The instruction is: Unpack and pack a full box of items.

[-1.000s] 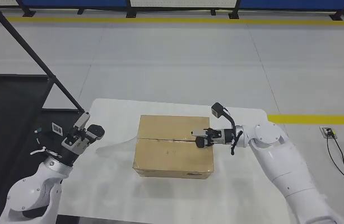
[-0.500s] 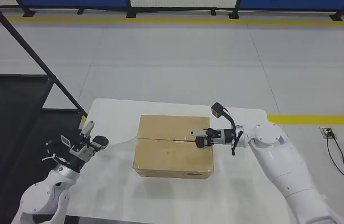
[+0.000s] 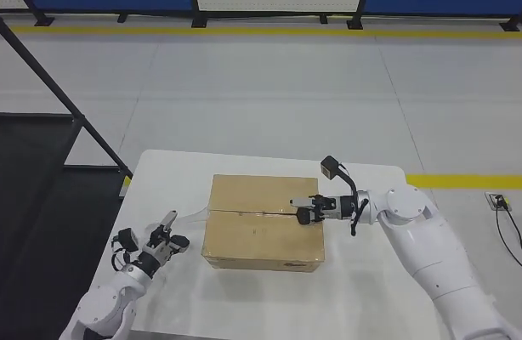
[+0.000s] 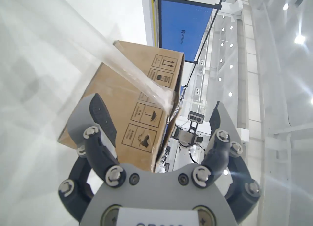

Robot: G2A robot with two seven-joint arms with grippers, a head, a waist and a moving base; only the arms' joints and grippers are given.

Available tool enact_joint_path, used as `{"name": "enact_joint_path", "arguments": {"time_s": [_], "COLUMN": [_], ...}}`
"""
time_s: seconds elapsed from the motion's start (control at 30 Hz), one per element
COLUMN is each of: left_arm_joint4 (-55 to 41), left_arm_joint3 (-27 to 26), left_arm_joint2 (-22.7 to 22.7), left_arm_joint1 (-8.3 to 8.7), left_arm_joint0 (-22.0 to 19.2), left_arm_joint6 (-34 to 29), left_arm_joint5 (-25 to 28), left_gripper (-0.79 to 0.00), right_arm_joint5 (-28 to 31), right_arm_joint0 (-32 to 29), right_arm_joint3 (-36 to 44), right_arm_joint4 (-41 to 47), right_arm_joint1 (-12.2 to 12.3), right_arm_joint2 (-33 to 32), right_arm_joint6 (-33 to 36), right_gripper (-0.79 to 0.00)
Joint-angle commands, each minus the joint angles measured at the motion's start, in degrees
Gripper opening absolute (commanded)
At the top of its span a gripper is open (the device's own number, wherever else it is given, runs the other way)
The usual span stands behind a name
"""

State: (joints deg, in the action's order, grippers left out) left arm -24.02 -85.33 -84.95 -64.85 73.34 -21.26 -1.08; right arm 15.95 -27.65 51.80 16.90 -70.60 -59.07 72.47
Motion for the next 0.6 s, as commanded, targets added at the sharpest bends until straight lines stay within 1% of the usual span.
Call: {"name": "enact_joint_path", "arguments": {"time_s": [0.0, 0.1, 0.23, 0.33, 0.43, 0.57], "left_arm_joint4": [-0.3, -2.1, -8.0, -10.9, -12.3, -13.4], "left_arm_joint3": [3.2, 8.4, 15.5, 19.8, 22.1, 23.1], "left_arm_joint2": [1.8, 3.9, 5.9, 6.5, 6.7, 5.7], "left_arm_joint1": [-0.43, -1.18, -2.26, -2.85, -3.26, -3.43], "left_arm_joint0": [-2.6, -6.6, -12.5, -15.8, -17.6, -18.2], "left_arm_joint6": [1.5, 3.6, 3.3, 2.9, 2.5, 2.2], "left_arm_joint5": [-0.4, -1.1, -3.5, -3.4, -1.0, 2.8], "left_gripper": [0.0, 0.0, 0.0, 0.0, 0.0, 0.0], "right_arm_joint5": [0.0, 0.0, 0.0, 0.0, 0.0, 0.0], "right_arm_joint0": [0.0, 0.0, 0.0, 0.0, 0.0, 0.0], "right_arm_joint3": [0.0, 0.0, 0.0, 0.0, 0.0, 0.0], "right_arm_joint4": [0.0, 0.0, 0.0, 0.0, 0.0, 0.0], "right_arm_joint1": [0.0, 0.0, 0.0, 0.0, 0.0, 0.0], "right_arm_joint2": [0.0, 0.0, 0.0, 0.0, 0.0, 0.0], "right_arm_joint6": [0.0, 0.0, 0.0, 0.0, 0.0, 0.0], "right_gripper": [0.0, 0.0, 0.0, 0.0, 0.0, 0.0]}}
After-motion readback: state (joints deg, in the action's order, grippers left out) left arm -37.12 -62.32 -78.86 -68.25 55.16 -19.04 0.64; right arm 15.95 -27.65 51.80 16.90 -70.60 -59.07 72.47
